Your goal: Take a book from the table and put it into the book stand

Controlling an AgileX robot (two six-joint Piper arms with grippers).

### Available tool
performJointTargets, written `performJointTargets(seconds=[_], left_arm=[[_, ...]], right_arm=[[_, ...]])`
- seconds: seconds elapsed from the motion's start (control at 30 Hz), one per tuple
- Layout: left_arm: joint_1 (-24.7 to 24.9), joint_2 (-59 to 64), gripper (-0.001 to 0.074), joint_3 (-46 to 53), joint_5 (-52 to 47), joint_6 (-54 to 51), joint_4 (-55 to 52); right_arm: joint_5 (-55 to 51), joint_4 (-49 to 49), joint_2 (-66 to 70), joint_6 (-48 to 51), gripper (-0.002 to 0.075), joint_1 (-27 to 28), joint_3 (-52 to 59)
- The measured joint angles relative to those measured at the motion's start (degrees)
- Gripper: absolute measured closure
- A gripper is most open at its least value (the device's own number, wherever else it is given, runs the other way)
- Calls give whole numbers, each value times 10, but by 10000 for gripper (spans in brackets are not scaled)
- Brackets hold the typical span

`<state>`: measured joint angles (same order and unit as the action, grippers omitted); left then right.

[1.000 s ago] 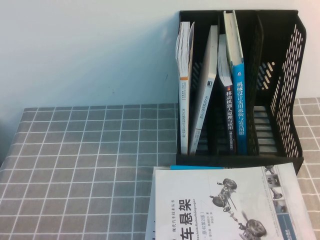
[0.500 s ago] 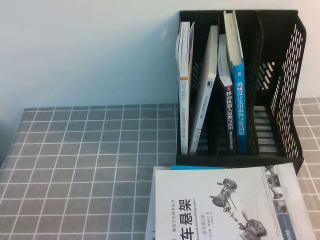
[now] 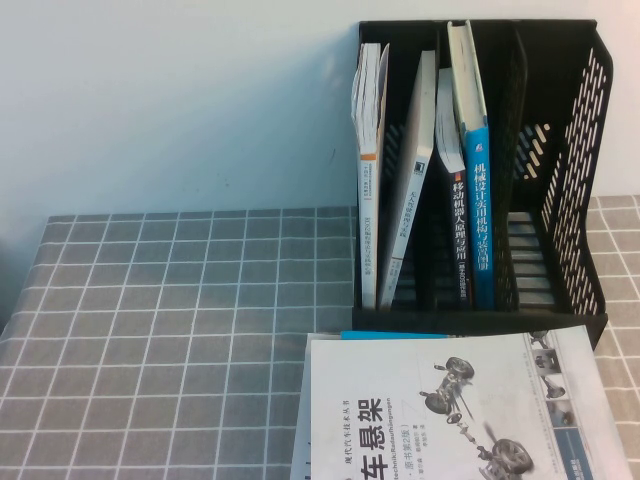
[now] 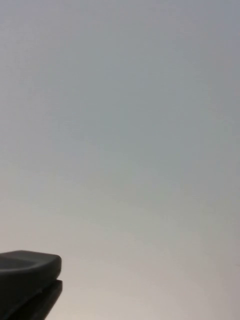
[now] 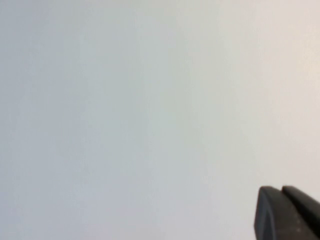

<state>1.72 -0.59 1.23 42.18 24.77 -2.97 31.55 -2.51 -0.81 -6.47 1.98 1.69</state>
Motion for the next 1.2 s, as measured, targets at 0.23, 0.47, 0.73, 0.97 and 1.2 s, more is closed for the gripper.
performJointTargets(seconds=[0.23,0.47,0.73,0.97,1.2], left_arm=[[0,-3,738,-70,68,46,38],[0,-1,738,-268,-121,29,39],[0,70,738,-401,-179,19,40],[0,103,738,-412,-369,-1,40],[0,131,738,-412,-606,-13,40]], right_arm=[[124,0,0,-21,729,0,-54],[131,-9,23,12,729,0,-240],[-20,-54,120,9,729,0,-420],[-377,-56,173,16,729,0,-484],[-664,-29,192,-57,729,0,-485]])
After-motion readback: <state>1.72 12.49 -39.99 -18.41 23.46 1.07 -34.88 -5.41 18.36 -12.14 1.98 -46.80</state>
